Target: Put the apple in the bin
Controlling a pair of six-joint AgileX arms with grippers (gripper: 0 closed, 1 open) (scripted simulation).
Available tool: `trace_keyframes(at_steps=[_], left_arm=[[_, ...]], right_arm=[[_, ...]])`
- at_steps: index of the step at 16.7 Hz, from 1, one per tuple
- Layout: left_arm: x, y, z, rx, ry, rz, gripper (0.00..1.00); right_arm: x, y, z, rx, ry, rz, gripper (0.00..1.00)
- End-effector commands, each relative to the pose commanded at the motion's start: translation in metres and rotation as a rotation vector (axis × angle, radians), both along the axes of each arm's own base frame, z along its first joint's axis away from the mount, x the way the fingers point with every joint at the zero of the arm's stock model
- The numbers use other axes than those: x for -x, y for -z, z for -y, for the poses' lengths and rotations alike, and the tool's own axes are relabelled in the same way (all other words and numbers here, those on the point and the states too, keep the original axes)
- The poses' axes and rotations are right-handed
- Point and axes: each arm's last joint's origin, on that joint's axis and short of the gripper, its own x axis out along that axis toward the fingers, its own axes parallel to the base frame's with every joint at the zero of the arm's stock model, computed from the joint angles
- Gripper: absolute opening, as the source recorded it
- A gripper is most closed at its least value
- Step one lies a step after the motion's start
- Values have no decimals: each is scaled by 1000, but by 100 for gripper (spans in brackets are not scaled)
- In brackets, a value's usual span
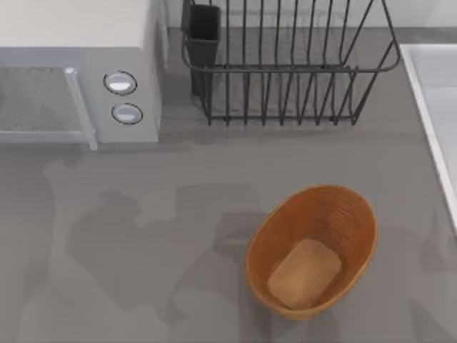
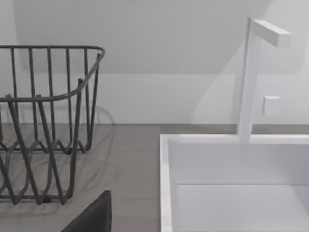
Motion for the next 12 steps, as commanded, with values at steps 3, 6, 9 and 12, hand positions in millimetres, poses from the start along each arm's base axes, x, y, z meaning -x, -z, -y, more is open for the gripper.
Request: trace_keyframes(at_steps=[3,6,9,12], left_arm=[[0,1,0,2,-3,-4,0],[0,0,1,3,-6,-1,0],[-4,-3,20,24,-41,0,0],[-10,-6,56,53,-106,-1,0]], right_arm=[[0,0,0,0,0,0,100],[0,0,0,0,0,0,100],[0,0,0,0,0,0,100],[0,0,0,0,0,0,100]])
